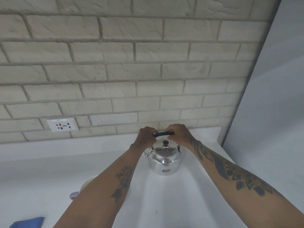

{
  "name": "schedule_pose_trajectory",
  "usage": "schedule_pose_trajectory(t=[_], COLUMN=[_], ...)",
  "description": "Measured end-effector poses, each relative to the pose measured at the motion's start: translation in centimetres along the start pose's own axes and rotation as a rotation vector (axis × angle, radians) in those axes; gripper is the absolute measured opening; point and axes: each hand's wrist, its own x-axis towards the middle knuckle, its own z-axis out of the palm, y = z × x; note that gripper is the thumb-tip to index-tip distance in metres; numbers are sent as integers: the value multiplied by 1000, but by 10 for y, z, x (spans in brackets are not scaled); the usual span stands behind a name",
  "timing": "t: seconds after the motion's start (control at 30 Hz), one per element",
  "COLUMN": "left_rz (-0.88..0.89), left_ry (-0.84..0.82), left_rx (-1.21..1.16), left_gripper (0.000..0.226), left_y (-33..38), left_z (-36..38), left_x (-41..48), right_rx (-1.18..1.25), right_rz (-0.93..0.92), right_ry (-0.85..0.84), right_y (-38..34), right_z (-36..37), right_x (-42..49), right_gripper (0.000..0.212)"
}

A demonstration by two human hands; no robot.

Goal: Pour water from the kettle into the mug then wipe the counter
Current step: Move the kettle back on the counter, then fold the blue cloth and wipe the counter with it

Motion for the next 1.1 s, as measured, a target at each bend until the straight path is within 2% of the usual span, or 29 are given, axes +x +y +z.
schedule_pose_trajectory(t=[0.07,0.17,0.33,0.5,0.63,0.73,0.87,1.1], left_rz=[-42,-90,-79,-81,-171,-330,-552,-791], left_ry=[15,52,190,288,318,375,499,675], left_rx=[-106,-191,-238,-282,-314,-354,-528,-482], left_gripper=[50,54,34,22,22,25,29,13], left_y=[-5,-10,-20,-33,-68,-108,-160,-216], left_z=[-4,-16,-39,-46,-49,-58,-71,-92], left_x=[-9,-34,-106,-202,-274,-316,-358,-385], right_rx=[-4,-14,-6,94,248,357,391,294], right_rz=[4,14,42,-102,-339,-482,-601,-547], right_ry=[-23,-29,69,313,362,291,98,-299], right_y=[1,5,2,-40,-112,-174,-250,-332], right_z=[2,6,15,35,67,97,150,249], right_x=[-2,-3,-16,-49,-88,-114,-137,-152], right_gripper=[25,35,58,44,31,24,19,20])
